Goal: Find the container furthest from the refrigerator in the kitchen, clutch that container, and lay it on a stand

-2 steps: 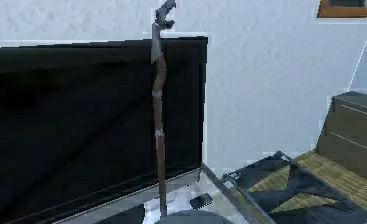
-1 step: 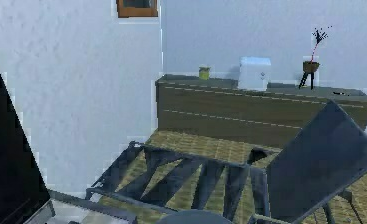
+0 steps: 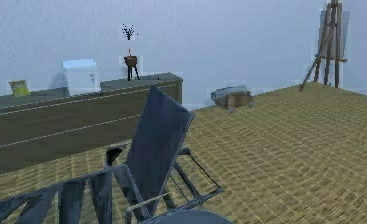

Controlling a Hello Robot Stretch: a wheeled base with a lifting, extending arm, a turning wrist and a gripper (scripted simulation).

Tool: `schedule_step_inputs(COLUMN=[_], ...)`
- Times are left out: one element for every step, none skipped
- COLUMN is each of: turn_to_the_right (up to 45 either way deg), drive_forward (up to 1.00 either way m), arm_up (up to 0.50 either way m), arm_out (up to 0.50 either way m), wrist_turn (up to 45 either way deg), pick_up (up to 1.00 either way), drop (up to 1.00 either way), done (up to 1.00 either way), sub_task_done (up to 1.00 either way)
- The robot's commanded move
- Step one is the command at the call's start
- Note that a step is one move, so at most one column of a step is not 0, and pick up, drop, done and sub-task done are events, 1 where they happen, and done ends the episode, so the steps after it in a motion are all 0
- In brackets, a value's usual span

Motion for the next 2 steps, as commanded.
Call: schedule_step_inputs(turn_to_the_right=[27.0,-45.0], drive_forward=[0.00,0.00], arm_up=[0.00,0.00], arm_out=[0.00,0.00], wrist_turn=[0.0,0.0], pick_up=[0.00,0.00], drop=[0.00,0.00], done=[0.00,0.00], sub_task_done=[0.00,0.00])
